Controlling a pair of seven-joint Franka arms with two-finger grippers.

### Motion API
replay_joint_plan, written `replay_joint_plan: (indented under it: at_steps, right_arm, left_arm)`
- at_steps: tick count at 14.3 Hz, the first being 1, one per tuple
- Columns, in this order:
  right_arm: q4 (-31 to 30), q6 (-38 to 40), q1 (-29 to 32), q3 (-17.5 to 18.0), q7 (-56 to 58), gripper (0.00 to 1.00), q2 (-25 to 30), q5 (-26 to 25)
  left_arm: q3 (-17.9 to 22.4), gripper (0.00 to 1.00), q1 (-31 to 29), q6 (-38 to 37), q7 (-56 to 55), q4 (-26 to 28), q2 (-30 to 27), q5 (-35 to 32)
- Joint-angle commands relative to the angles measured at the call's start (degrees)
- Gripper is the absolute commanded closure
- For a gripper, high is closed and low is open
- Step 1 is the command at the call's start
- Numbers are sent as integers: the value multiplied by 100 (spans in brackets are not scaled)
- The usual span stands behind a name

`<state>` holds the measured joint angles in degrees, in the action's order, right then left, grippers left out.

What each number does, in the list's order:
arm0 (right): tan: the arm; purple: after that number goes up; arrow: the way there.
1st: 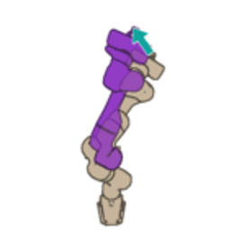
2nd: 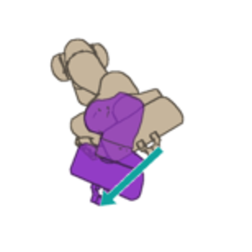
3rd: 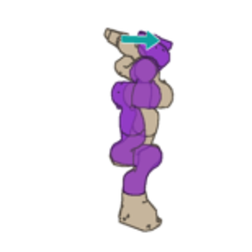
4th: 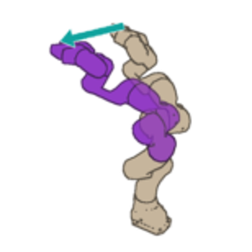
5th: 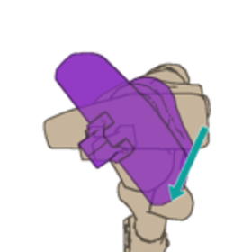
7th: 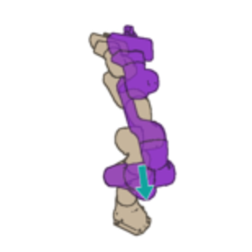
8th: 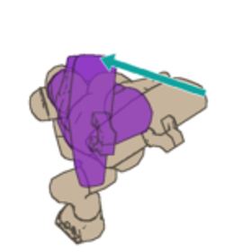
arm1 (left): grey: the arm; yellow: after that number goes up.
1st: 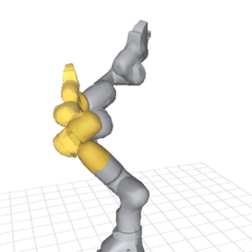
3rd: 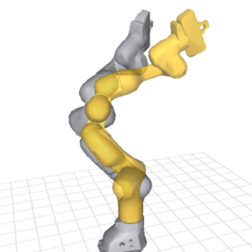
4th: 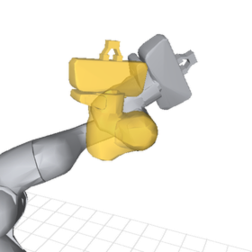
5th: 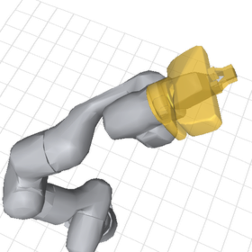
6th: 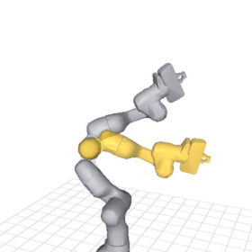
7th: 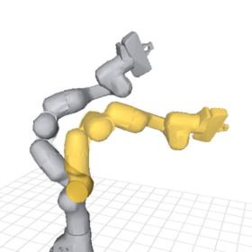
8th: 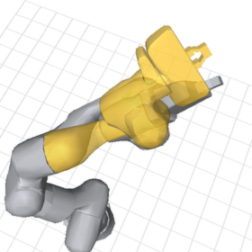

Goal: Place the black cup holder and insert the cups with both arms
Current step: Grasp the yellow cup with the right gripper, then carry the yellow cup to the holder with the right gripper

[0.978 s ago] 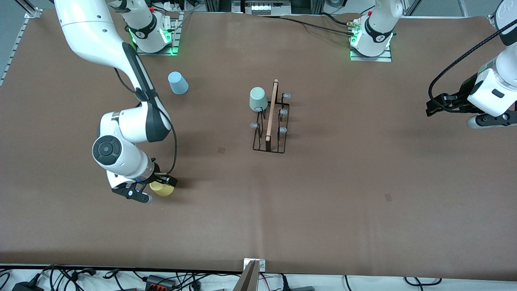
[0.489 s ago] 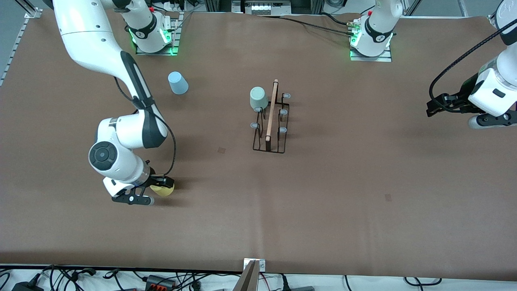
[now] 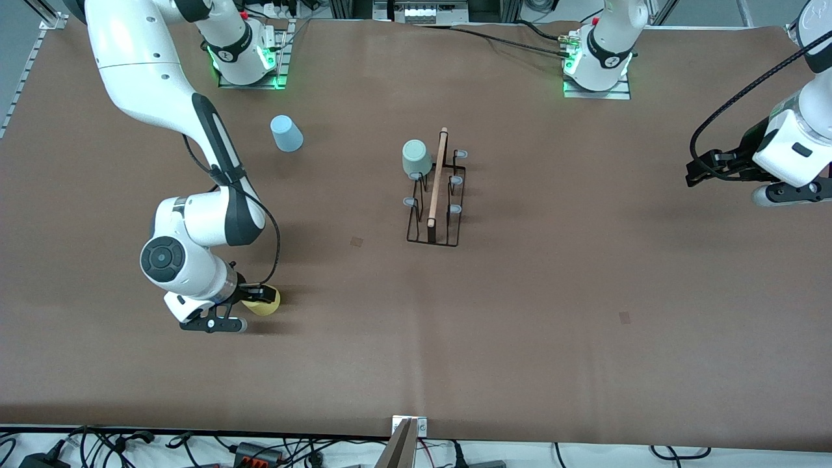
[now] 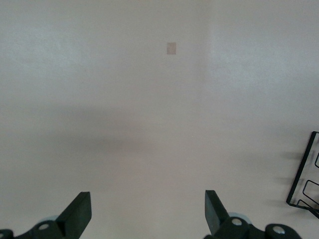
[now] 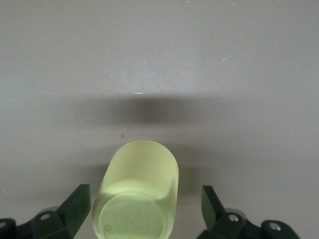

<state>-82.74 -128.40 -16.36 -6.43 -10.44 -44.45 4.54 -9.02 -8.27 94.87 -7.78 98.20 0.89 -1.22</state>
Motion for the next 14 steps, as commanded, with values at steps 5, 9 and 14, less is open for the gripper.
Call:
replay_joint_plan:
  at_steps: [5,9,14]
  right_arm:
    - [327,602,-24,116,42,69,68,-23]
    - [1677,2394,-287,134,-2,71,200,20]
    - [2148,3540,-1349,116,-1396,71,674,346]
  left_arm:
    - [-12,0,-44,-83,48,-20,-45,95]
    - [-3,0,-35,-91,119,-55,-19,34]
    - [23,0,-175,40,31,-231,43,78]
